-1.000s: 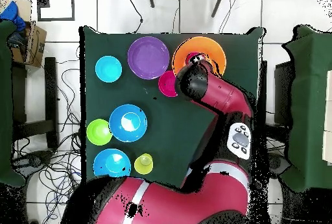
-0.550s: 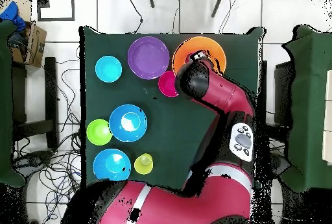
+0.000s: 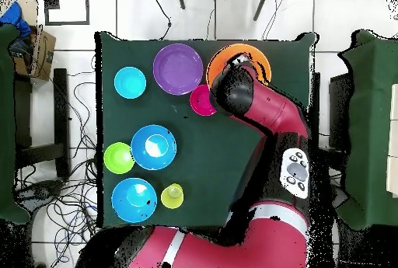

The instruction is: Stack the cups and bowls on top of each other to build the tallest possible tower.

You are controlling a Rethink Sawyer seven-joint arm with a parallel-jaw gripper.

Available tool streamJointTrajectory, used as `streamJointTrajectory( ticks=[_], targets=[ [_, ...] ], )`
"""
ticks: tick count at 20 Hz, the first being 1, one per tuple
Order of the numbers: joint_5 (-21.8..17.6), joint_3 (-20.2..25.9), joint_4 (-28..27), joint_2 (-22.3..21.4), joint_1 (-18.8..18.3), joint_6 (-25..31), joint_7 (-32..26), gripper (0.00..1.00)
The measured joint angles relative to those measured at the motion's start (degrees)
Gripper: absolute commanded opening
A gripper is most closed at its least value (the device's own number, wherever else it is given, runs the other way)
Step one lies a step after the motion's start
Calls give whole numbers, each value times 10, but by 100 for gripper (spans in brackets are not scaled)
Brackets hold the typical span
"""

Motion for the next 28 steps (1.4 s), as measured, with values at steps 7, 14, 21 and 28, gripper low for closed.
streamJointTrajectory(
  ticks=[7, 14, 21, 28],
  targets=[
    [0, 8, 0, -14, -2, 29, 0, 100],
    [0, 10, -8, -10, 12, 58, 0, 100],
    [0, 10, -14, -10, 34, 108, 0, 100],
    [3, 9, -24, -11, 58, 164, 0, 100]
  ],
)
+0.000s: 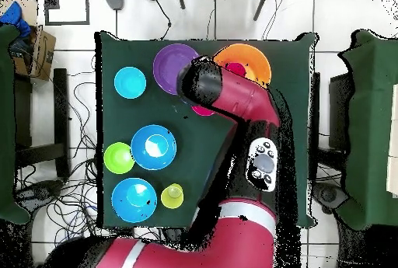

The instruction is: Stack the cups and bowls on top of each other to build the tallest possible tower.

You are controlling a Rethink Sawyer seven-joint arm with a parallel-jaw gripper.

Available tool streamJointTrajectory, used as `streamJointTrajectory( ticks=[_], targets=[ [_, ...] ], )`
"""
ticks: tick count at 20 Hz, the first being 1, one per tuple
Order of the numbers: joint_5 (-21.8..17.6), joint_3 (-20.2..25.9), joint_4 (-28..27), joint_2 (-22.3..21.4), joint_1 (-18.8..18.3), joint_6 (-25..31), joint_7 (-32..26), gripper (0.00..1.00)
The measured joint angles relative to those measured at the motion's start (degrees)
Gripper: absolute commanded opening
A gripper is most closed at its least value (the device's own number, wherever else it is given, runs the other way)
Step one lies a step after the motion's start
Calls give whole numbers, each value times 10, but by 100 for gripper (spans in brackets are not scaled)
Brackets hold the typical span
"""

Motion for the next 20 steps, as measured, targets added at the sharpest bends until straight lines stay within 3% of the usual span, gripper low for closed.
streamJointTrajectory(
  ticks=[5, 11, 15, 20],
  targets=[
    [10, -2, -10, -5, 13, 41, 0, 100],
    [22, -11, -18, -4, 25, 50, 0, 100],
    [23, -34, -22, 7, 43, 47, 7, 100],
    [48, -104, -23, 55, 96, 29, 62, 100]
  ],
)
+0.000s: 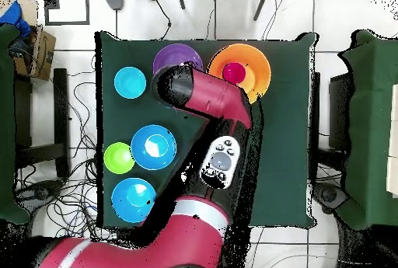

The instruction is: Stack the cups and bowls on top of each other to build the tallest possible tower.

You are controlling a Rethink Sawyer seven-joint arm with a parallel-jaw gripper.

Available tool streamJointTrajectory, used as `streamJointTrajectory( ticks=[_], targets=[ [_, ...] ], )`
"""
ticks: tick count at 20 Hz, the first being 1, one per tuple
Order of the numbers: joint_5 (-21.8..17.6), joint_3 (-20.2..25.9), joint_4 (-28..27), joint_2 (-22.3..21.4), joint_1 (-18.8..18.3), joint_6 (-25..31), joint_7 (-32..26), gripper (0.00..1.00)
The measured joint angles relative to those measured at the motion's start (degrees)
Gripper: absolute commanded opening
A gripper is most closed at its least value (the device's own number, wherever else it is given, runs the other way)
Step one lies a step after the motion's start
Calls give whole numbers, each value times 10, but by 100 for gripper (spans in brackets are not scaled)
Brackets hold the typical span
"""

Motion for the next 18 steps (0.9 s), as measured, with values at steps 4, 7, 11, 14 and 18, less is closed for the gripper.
streamJointTrajectory(
  ticks=[4, 7, 11, 14, 18],
  targets=[
    [34, -48, 2, 48, 46, 0, 88, 100],
    [50, -63, 5, 75, 64, 0, 152, 100],
    [53, -79, 9, 105, 73, 0, 224, 100],
    [53, -84, 15, 108, 70, 0, 236, 100],
    [53, -85, 35, 87, 56, 2, 236, 100]
  ],
)
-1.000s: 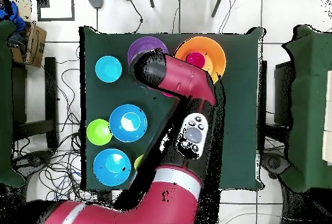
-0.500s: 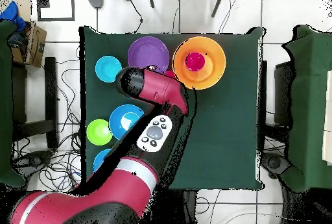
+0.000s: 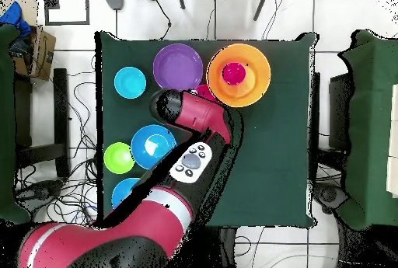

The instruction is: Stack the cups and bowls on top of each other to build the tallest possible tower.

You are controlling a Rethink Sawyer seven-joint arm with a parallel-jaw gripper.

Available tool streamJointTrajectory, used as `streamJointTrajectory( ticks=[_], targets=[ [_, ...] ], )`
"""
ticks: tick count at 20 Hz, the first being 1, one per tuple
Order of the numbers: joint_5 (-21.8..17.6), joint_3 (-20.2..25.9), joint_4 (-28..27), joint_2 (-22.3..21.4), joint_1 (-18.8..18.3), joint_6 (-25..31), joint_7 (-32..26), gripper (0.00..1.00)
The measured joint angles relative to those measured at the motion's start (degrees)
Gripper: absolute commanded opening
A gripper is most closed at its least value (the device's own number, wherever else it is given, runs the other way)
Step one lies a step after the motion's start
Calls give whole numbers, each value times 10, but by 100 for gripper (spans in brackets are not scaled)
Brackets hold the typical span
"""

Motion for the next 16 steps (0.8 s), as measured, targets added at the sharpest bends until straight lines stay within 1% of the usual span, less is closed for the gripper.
streamJointTrajectory(
  ticks=[1, 5, 7, 8, 9, 13, 14, 16],
  targets=[
    [0, 0, 3, -5, -3, 1, 0, 100],
    [0, 0, 23, -54, -30, 18, 0, 100],
    [0, 4, 39, -99, -51, 28, 0, 100],
    [0, 5, 43, -109, -55, 29, 0, 100],
    [0, 8, 53, -133, -64, 30, 0, 100],
    [-2, 16, 77, -188, -78, 35, -1, 100],
    [-6, 19, 82, -203, -81, 39, -3, 100],
    [-33, 28, 86, -234, -89, 58, -16, 100]
  ],
)
